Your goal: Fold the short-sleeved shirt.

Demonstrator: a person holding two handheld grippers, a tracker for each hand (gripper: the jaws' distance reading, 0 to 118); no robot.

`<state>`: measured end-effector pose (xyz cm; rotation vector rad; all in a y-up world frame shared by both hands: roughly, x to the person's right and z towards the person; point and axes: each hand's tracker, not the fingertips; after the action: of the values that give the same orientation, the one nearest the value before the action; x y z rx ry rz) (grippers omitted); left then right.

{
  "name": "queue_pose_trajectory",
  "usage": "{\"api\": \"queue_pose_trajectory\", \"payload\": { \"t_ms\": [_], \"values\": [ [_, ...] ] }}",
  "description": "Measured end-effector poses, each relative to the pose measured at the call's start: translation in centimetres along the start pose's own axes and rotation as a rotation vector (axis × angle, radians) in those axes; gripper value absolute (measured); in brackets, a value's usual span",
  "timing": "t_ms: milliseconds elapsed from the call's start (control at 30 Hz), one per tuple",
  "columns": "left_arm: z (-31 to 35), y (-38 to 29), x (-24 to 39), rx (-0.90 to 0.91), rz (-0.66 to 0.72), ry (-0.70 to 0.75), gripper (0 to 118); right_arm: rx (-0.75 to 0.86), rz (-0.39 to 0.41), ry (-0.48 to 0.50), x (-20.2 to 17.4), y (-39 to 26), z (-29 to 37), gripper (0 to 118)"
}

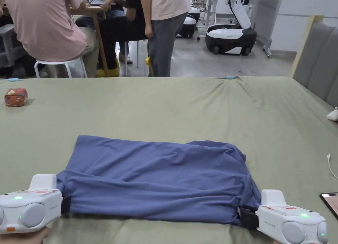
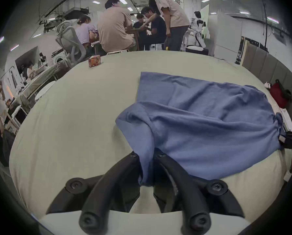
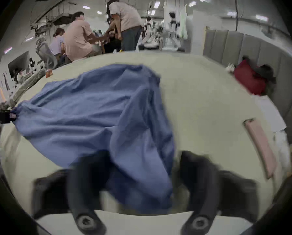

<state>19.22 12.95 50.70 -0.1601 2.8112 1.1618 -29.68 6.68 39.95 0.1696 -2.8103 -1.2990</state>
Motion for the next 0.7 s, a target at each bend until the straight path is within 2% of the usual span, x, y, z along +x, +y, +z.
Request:
{"api": "queue_pose_trajectory", "payload": {
  "t_ms": [33,67,100,167,433,533,667,700],
  "values": [
    [-0.2,-0.1,-0.3,-0.004,0.003,-0.002,10,0.03,-0.014,0.028,-0.1,0.0,0.5,31],
    [0.0,-0.2,-0.4,-0.005,0.011,-0.002,9,0.041,0.027,-0.017,-0.3,0.4,1.4,5],
    [0.3,-0.3,-0.5,-0.009,0.023,-0.008,9,0.043,0.039,0.022,0.1,0.9,1.8,5],
    [1.2,-0.4,-0.8,0.004,0.031,-0.009,9,0.048,0.085,-0.005,0.1,1.7,3.3,5],
    [7.8,-1.5,-1.8,0.053,0.061,-0.074,9,0.115,0.087,-0.007,0.7,4.0,10.5,5],
    [8.4,-3.8,-1.7,0.045,0.061,-0.072,9,0.107,0.128,-0.03,0.2,2.7,10.3,5],
    [6.3,-7.1,-1.2,-0.004,0.101,-0.068,9,0.058,0.114,-0.059,-0.1,0.0,7.6,6],
    [5.7,-7.5,-1.5,-0.008,0.117,-0.073,10,0.066,0.109,-0.056,-0.1,-0.6,7.3,11]
  ]
}}
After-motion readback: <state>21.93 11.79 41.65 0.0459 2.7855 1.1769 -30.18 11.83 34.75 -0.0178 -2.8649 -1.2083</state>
